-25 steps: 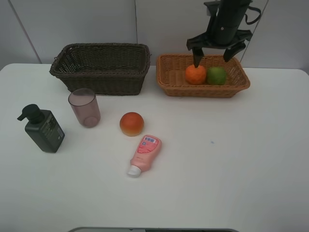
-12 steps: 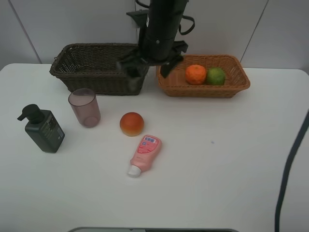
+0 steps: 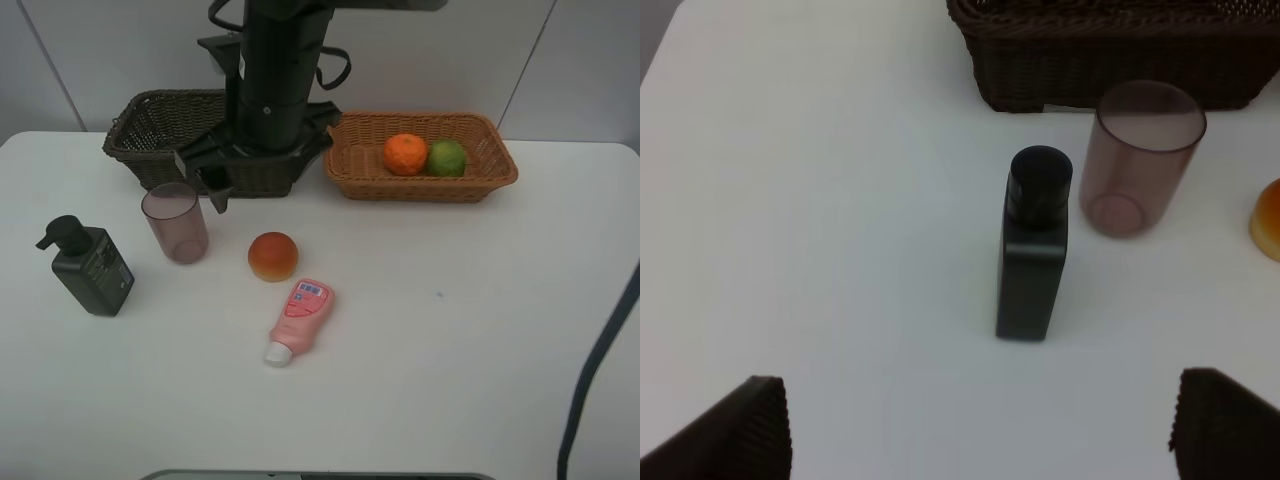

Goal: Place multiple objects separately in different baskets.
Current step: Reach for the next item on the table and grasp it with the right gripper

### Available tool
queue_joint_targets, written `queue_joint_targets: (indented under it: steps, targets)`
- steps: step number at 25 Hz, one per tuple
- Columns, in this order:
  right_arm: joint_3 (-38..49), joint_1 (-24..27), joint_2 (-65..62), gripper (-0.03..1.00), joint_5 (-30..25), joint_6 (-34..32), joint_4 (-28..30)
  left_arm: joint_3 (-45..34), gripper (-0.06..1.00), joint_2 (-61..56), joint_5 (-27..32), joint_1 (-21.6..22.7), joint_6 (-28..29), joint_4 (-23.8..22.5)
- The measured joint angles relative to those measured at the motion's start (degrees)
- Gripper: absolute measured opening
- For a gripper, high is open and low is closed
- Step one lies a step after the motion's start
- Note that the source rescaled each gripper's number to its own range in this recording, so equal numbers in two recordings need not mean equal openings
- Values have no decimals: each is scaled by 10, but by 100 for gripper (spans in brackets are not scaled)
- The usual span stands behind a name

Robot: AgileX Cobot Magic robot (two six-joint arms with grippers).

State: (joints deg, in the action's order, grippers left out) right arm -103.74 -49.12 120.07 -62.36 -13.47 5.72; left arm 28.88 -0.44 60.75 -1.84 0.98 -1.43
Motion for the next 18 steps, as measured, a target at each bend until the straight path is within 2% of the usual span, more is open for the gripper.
queue_joint_targets:
  steps: [3, 7, 18]
  targets:
    - [0, -1, 14, 95, 5, -37, 22, 0, 98, 0, 0, 0, 0, 0]
    - [0, -1, 36, 96, 5, -74, 42, 0, 98, 0, 0, 0, 0, 0]
    - [0, -8, 53, 96, 16, -84, 51, 0, 98, 0, 0, 0, 0, 0]
